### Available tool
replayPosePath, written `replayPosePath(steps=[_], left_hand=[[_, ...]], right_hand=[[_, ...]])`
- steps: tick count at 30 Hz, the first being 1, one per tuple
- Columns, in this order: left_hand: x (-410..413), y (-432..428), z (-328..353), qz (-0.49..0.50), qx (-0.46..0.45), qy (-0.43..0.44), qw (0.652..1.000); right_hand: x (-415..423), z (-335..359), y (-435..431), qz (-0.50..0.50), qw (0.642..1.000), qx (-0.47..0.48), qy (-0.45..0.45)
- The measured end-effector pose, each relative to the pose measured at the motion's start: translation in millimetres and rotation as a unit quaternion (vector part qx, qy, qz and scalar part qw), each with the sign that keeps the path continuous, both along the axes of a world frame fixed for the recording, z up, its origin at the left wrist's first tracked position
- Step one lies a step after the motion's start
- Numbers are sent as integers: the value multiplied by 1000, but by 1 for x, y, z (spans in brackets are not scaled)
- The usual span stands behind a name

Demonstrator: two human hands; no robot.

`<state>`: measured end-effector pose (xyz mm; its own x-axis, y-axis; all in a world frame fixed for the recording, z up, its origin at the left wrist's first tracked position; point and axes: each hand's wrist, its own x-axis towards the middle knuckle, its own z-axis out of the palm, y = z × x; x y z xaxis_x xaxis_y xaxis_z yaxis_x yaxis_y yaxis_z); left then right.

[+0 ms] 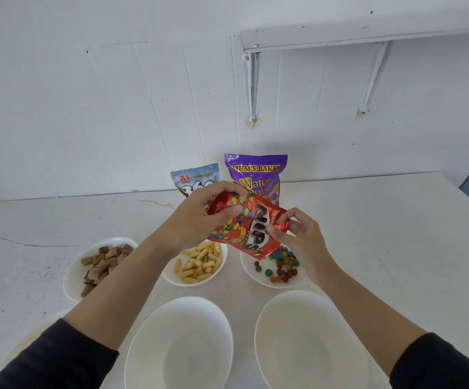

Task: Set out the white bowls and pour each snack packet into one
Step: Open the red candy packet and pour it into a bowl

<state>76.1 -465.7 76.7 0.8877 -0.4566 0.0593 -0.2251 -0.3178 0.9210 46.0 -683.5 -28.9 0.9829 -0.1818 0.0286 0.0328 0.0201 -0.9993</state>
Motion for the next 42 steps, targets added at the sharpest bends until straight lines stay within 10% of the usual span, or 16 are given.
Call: replayPosePath(steps=[42], left_hand=[[5, -2, -18, 85, -44, -89, 991]], right_hand=[[15, 17, 1, 10, 999, 1, -53]])
